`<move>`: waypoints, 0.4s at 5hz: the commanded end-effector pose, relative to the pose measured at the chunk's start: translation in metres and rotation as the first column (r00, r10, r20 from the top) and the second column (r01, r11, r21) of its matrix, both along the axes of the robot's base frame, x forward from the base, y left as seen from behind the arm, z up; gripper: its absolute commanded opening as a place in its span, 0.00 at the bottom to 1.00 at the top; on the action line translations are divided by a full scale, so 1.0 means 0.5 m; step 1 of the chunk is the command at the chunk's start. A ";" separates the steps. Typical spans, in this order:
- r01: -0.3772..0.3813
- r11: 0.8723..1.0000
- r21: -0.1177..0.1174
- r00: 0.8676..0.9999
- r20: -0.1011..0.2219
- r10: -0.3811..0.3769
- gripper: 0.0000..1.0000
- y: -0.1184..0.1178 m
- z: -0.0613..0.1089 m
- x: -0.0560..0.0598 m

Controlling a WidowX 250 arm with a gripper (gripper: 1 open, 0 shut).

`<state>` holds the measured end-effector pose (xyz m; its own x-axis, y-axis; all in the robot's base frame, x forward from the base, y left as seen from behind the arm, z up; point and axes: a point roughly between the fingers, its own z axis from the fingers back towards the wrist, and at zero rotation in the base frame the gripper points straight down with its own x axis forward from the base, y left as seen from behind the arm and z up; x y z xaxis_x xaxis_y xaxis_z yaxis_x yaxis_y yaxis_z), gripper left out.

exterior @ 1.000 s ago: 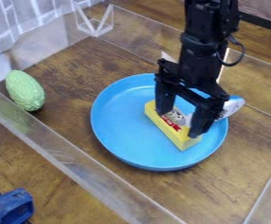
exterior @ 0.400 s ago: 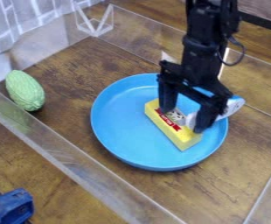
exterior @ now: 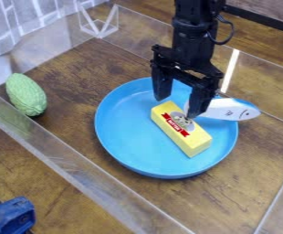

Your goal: Remove the white object from inside the blue tray and put it on the table

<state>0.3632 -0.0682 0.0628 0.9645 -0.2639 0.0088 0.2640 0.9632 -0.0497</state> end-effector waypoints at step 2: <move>0.084 0.996 -0.020 0.995 0.055 -0.083 1.00 0.014 0.016 0.004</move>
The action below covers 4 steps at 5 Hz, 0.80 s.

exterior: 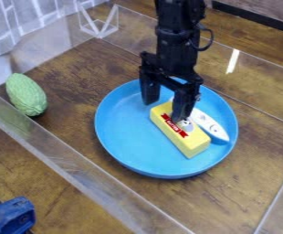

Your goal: Remove the white object from inside the blue tray and put it on the table

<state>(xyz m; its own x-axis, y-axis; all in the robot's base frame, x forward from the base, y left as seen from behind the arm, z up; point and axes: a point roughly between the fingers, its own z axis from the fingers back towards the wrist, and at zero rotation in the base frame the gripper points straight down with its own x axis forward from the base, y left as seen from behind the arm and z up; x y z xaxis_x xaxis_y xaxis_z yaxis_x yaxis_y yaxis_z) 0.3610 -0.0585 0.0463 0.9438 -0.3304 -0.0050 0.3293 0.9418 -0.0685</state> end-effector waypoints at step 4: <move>0.129 0.991 -0.019 0.983 0.132 -0.126 1.00 -0.072 0.066 0.060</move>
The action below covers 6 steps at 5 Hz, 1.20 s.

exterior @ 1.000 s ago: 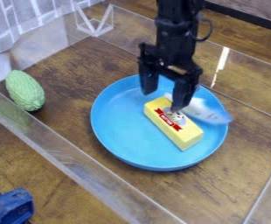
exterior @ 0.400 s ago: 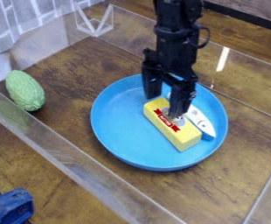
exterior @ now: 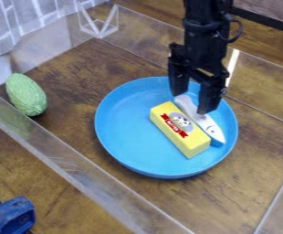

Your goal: Remove the white object from inside the blue tray and put it on the table

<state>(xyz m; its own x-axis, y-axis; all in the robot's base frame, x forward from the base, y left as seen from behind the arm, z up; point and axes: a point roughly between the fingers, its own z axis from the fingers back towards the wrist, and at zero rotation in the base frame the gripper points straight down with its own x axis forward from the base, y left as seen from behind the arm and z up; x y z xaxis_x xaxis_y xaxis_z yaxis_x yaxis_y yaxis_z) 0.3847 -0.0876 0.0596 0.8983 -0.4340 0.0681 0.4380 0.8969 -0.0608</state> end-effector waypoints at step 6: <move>-0.064 0.998 0.019 0.992 0.113 0.062 1.00 0.032 0.007 0.130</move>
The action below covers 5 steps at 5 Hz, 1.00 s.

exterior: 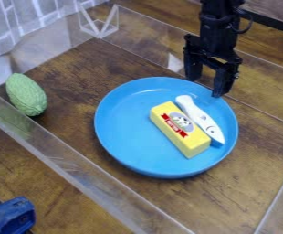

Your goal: Remove the white object from inside the blue tray and put it on the table

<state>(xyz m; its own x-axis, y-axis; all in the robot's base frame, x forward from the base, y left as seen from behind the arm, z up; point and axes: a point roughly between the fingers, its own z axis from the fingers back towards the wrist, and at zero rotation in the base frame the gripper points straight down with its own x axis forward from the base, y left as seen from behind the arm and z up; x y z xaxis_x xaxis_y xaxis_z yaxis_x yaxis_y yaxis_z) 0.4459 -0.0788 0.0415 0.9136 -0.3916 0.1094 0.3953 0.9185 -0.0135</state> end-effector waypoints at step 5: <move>0.141 0.990 0.013 0.988 0.058 -0.141 1.00 0.032 -0.034 -0.004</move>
<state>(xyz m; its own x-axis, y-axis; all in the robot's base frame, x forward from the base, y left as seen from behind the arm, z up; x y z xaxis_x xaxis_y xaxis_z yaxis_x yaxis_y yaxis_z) 0.4432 -0.0741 0.0234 0.8387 -0.5233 0.1512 0.5275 0.8494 0.0136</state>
